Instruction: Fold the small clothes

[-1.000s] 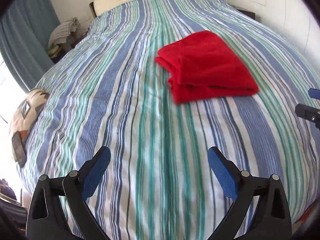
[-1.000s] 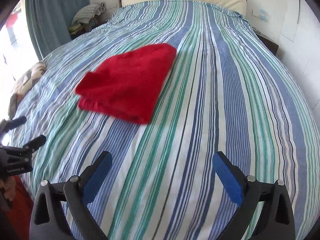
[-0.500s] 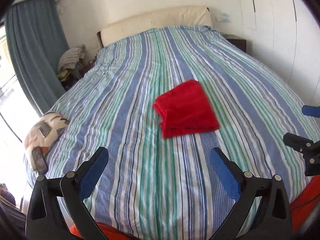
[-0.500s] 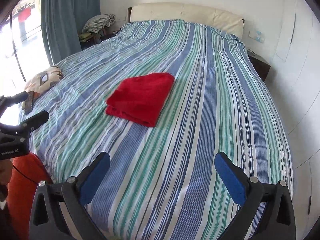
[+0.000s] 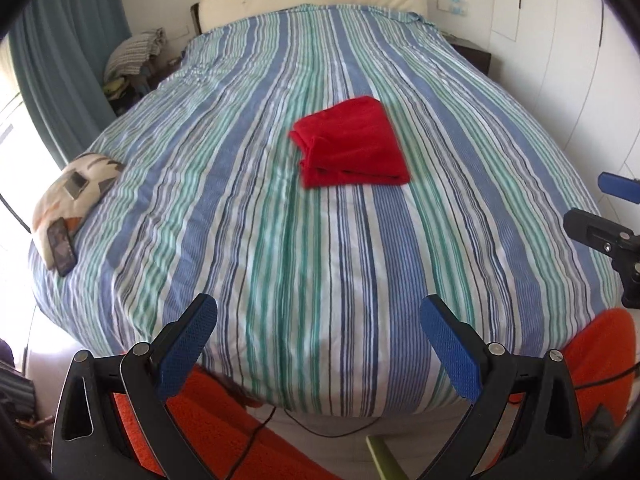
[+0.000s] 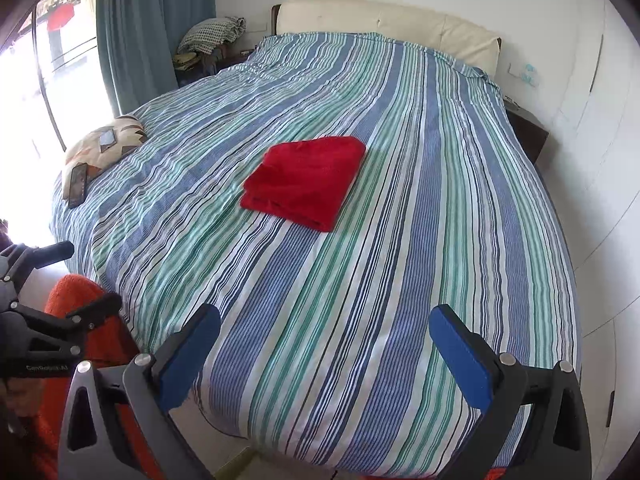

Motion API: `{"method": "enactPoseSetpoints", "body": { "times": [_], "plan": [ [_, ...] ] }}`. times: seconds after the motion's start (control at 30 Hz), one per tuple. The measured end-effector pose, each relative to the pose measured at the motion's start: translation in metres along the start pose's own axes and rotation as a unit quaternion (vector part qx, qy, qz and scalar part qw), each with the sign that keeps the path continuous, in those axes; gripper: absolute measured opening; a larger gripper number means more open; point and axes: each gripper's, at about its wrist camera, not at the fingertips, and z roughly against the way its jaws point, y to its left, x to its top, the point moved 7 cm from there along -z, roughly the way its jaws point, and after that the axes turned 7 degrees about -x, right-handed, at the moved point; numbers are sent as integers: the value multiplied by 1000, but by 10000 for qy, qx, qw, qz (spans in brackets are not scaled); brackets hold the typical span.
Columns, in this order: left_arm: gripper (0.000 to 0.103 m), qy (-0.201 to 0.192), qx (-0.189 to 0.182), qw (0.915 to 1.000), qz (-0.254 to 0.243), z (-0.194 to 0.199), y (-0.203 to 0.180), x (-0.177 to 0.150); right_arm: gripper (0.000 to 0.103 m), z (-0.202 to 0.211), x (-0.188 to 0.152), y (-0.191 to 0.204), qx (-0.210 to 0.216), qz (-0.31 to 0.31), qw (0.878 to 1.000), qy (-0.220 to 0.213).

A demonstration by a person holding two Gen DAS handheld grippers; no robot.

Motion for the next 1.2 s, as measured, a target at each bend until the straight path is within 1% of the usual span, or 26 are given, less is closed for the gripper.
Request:
{"method": "enactPoseSetpoints", "body": {
  "times": [0.17,0.33,0.47,0.6,0.77,0.9,1.07,1.2],
  "plan": [
    [102,95,-41,9999,-49,2,-2,-4,103,10,-15,4,-35,-126,9999,67],
    [102,99,198,9996,-162,5,-3,-7,103,13,-35,14,71,-360,9990,252],
    [102,79,262,9995,-160,14,-3,-10,103,21,-51,21,187,-564,9975,374],
    [102,123,188,9996,-146,24,-4,-12,103,37,-60,22,168,-653,9968,424],
    [102,202,119,9996,-154,34,-6,-15,103,57,-61,32,259,-611,9968,456],
    [102,221,41,9997,-121,42,-6,-19,103,70,-58,39,313,-523,9974,379],
    [102,177,77,9998,-98,45,-4,-18,103,74,-49,31,223,-641,9974,256],
    [102,178,143,9997,-73,42,-2,-17,103,73,-43,26,158,-707,9971,236]
  ]
}}
